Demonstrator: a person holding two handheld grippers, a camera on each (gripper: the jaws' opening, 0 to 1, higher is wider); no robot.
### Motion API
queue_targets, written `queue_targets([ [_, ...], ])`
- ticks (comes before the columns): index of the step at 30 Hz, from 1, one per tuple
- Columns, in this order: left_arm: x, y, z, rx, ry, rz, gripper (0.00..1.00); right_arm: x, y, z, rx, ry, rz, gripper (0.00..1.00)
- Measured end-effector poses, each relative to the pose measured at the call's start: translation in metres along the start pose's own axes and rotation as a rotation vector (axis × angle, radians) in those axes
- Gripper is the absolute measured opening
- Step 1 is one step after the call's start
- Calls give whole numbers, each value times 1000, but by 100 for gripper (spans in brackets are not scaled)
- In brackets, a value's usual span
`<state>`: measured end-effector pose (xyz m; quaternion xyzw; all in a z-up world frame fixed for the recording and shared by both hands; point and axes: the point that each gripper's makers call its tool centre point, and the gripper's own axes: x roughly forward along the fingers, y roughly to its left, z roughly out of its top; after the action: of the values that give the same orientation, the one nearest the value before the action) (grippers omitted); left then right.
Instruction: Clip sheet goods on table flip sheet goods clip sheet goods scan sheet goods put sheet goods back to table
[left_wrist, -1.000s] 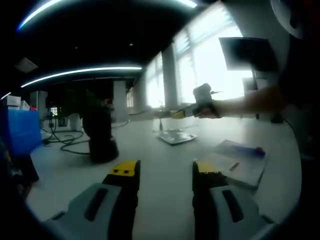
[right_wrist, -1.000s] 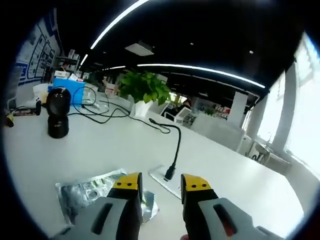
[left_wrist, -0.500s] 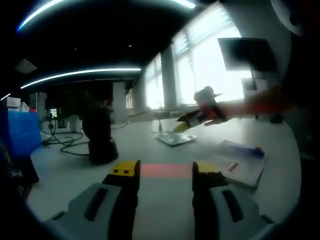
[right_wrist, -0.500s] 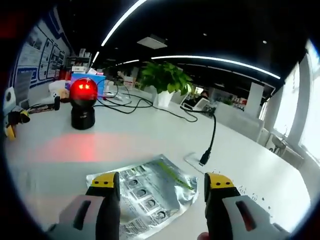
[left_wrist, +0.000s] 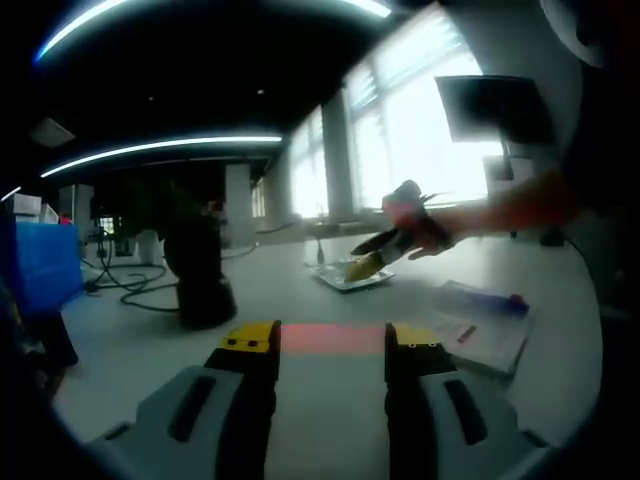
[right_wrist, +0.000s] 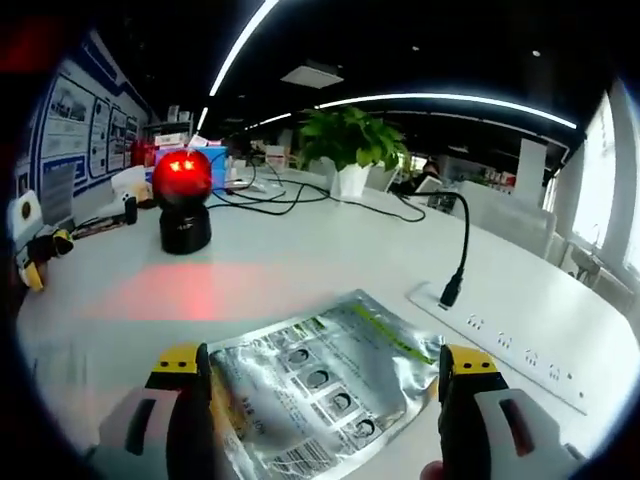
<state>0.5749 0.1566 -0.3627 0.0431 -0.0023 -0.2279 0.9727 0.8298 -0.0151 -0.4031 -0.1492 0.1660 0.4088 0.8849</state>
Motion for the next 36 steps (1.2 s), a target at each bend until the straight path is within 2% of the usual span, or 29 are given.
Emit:
queue_targets([
  [3,0,0,0,0,0,-1,34,0,5,-6,18,20,7,88],
  [4,0,0,0,-1,0,0,34,-1,9,-11,20,51,7,88],
  [5,0,0,0,-3,-1,1,34,0,10,-9,33,35,9,88],
  [16,0,0,0,-1,-2,1,34,1,16,-15,104,60,41,88],
  [26,0,0,0,0,-2,2,34,0,23,-15,113,58,46,88],
  [36,-1,0,1,2,-3,5,34,4,16,-16,114,53,41,89],
])
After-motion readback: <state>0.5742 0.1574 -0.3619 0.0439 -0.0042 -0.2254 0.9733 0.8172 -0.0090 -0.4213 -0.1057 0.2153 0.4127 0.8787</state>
